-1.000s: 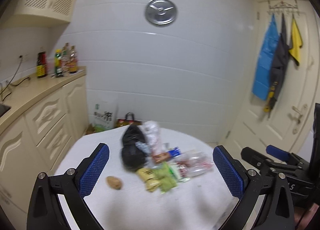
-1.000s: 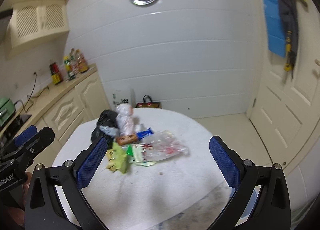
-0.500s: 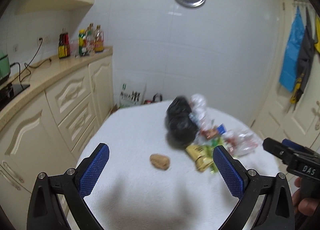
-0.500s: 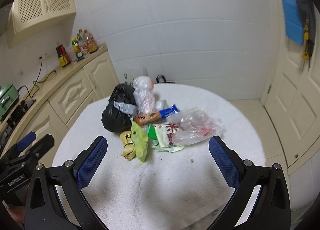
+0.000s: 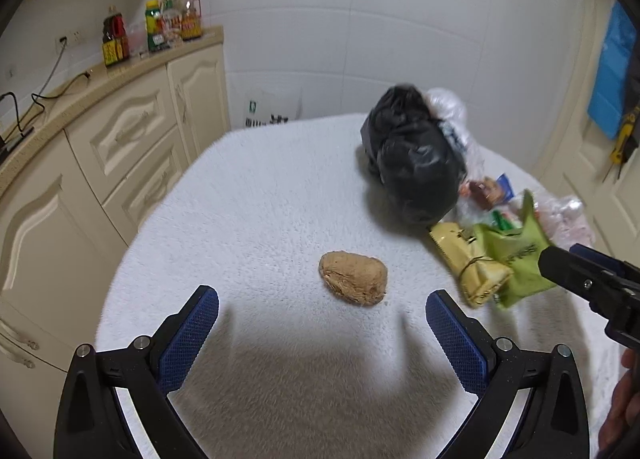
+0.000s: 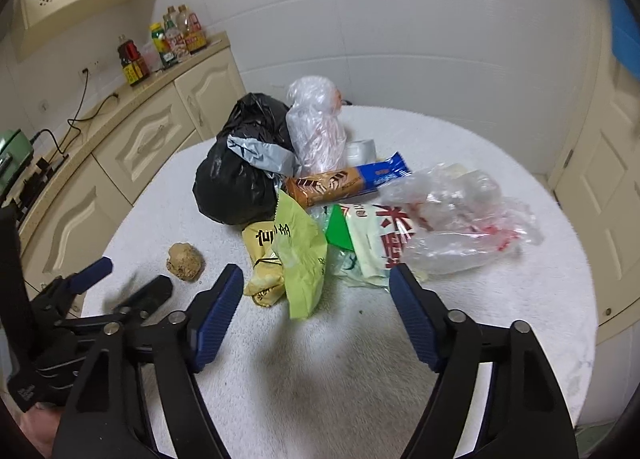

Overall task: Collect trash
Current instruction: 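Grasp the bread roll with the left tool while the right tool grasps the green wrapper, then carry the bread roll and green wrapper with both tools over the blue bin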

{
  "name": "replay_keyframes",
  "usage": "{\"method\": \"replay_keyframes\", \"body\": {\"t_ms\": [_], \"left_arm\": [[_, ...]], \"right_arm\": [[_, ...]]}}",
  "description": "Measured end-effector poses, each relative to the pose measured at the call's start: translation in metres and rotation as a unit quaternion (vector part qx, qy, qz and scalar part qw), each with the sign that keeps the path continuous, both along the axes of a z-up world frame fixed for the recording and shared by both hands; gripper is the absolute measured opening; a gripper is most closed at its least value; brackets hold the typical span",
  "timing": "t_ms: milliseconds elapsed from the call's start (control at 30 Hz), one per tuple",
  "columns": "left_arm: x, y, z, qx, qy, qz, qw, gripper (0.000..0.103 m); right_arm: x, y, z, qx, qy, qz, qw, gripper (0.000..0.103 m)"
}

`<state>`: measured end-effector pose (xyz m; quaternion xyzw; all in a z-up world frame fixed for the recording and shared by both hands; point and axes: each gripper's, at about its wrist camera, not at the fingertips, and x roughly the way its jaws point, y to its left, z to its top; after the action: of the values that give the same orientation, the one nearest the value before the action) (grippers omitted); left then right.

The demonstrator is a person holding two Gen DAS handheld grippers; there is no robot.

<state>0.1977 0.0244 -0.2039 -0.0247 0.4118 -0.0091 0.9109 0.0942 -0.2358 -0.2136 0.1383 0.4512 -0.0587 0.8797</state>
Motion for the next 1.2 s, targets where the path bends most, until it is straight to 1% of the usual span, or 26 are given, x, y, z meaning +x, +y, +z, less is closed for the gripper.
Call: {"method": "replay_keyframes", "body": {"t_ms": [33, 100, 133, 167, 200, 233, 267, 300, 333, 367, 400, 433, 500, 633, 767, 900, 967, 1067, 1133, 1200], "left_arm": [[0.009, -0.004, -0.003, -0.001, 0.004, -0.001, 1.0, 0.102], [0.026, -0.007, -0.011, -0.005, 0.014, -0.005, 0.9999, 0.1], [0.034, -0.009, -0.015, -0.007, 0.021, -0.007, 0.9997, 0.099], [0.042, -0.013, -0.019, -0.011, 0.027, -0.011, 0.9995, 0.095], [0.047, -0.011, -0.024, -0.016, 0.032, -0.014, 0.9993, 0.087], [0.054, -0.012, -0.028, -0.021, 0.04, -0.016, 0.9989, 0.084], [0.059, -0.015, -0.028, -0.015, 0.034, -0.018, 0.9991, 0.08], [0.065, -0.018, -0.027, -0.019, 0.033, -0.024, 0.999, 0.071], [0.069, -0.021, -0.027, -0.017, 0.03, -0.028, 0.999, 0.066], [0.074, -0.024, -0.026, -0.018, 0.029, -0.033, 0.9989, 0.053], [0.08, -0.027, -0.026, -0.018, 0.027, -0.037, 0.9988, 0.044], [0.085, -0.029, -0.025, -0.021, 0.028, -0.04, 0.9986, 0.038], [0.097, -0.029, -0.027, -0.024, 0.028, -0.045, 0.9983, 0.039], [0.114, -0.031, -0.029, -0.035, 0.025, -0.049, 0.9979, 0.038], [0.115, -0.034, -0.029, -0.036, 0.016, -0.053, 0.9978, 0.038], [0.118, -0.045, -0.022, -0.038, 0.007, -0.059, 0.9975, 0.038], [0.105, -0.049, -0.022, -0.039, 0.002, -0.065, 0.9971, 0.038], [0.098, -0.061, -0.021, -0.04, -0.009, -0.077, 0.9962, 0.038], [0.081, -0.069, -0.015, -0.042, -0.017, -0.084, 0.9954, 0.038], [0.073, -0.075, -0.009, -0.044, -0.025, -0.091, 0.9946, 0.038]], "right_arm": [[0.002, -0.001, -0.002, 0.002, 0.002, 0.001, 1.0, 0.067], [0.009, -0.001, -0.009, 0.008, 0.01, 0.004, 1.0, 0.063], [0.013, -0.003, -0.013, 0.012, 0.013, 0.003, 1.0, 0.058], [0.015, -0.004, -0.016, 0.015, 0.016, 0.003, 1.0, 0.054], [0.018, -0.005, -0.02, 0.021, 0.02, 0.004, 1.0, 0.047], [0.02, -0.005, -0.023, 0.026, 0.022, 0.006, 0.999, 0.041], [0.021, -0.006, -0.025, 0.03, 0.024, 0.007, 0.999, 0.038], [0.022, -0.006, -0.026, 0.036, 0.023, 0.01, 0.999, 0.032], [0.023, -0.006, -0.026, 0.038, 0.021, 0.011, 0.999, 0.027], [0.022, -0.006, -0.026, 0.043, 0.02, 0.012, 0.999, 0.026], [0.022, -0.006, -0.026, 0.048, 0.019, 0.012, 0.999, 0.024], [0.02, -0.006, -0.026, 0.048, 0.017, 0.013, 0.999, 0.021], [0.018, -0.008, -0.025, 0.053, 0.015, 0.012, 0.998, 0.018], [0.007, -0.013, -0.022, 0.062, 0.009, 0.009, 0.998, 0.018], [-0.008, -0.021, -0.019, 0.071, 0.004, 0.003, 0.997, 0.018], [-0.024, -0.026, -0.017, 0.076, -0.001, 0.0, 0.997, 0.018], [-0.029, -0.027, -0.015, 0.075, -0.002, -0.001, 0.997, 0.018], [-0.038, -0.031, -0.011, 0.075, -0.008, -0.004, 0.997, 0.017], [-0.046, -0.034, -0.009, 0.077, -0.014, -0.006, 0.997, 0.017], [-0.053, -0.036, -0.004, 0.077, -0.021, -0.008, 0.997, 0.017]]}}
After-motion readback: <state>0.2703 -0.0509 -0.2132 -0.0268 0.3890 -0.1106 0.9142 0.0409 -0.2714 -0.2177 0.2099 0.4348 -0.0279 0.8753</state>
